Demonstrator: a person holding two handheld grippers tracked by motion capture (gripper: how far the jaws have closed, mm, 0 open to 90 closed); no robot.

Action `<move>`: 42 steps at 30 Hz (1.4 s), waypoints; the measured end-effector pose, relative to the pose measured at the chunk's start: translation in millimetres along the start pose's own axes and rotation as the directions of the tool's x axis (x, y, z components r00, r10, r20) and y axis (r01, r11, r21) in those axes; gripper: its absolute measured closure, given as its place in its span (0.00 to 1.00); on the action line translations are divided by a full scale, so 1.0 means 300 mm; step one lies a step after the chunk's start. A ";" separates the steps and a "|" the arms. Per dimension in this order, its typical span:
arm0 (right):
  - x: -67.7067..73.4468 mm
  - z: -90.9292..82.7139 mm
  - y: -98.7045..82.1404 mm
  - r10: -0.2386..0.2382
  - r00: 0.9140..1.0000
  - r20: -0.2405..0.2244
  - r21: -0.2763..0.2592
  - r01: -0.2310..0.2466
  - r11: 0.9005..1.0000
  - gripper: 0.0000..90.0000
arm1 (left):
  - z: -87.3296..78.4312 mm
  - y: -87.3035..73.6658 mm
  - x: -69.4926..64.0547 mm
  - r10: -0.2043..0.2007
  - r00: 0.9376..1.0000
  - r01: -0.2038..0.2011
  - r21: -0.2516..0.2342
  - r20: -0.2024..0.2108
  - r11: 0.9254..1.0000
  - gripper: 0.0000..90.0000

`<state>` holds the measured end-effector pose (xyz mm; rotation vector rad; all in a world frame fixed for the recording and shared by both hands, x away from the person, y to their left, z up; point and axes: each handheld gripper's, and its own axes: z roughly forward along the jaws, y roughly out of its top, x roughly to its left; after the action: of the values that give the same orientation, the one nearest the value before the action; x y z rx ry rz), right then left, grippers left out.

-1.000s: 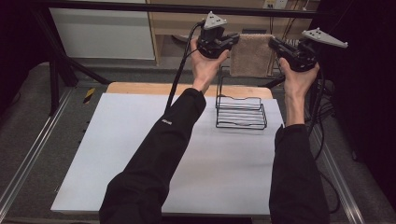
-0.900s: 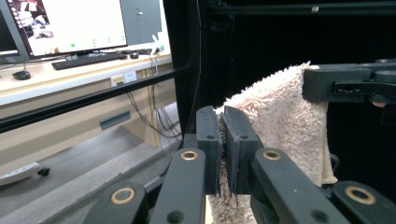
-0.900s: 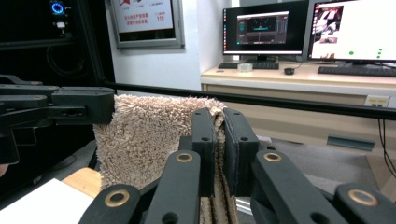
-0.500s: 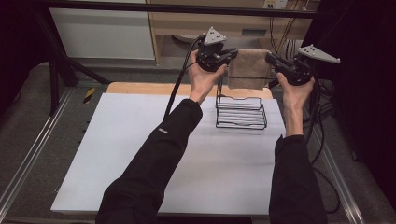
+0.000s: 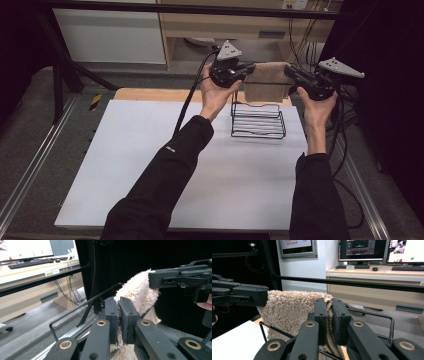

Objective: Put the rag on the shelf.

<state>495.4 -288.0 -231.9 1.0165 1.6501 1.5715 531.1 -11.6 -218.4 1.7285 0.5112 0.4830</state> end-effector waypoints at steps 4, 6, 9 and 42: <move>0.005 -0.010 -0.007 0.000 1.000 -0.006 -0.001 0.000 1.000 0.93 | -0.008 -0.002 -0.010 0.009 1.000 -0.009 0.006 0.009 1.000 0.95; 0.006 -0.015 -0.010 -0.002 1.000 -0.004 0.003 0.002 1.000 0.92 | -0.009 -0.003 -0.014 0.007 1.000 -0.007 0.009 0.014 1.000 0.95; 0.008 -0.025 -0.016 -0.004 1.000 -0.001 0.010 0.004 1.000 0.92 | -0.010 -0.008 -0.020 -0.006 1.000 0.006 0.012 0.024 1.000 0.95; 0.023 -0.082 -0.082 -0.017 0.999 -0.048 0.097 0.022 0.995 0.91 | -0.057 -0.010 -0.048 -0.080 0.995 0.076 0.063 0.064 0.995 0.85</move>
<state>468.3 -294.0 -253.9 1.0163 1.7793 1.5256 509.4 -5.7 -218.4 1.7690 0.5483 0.3563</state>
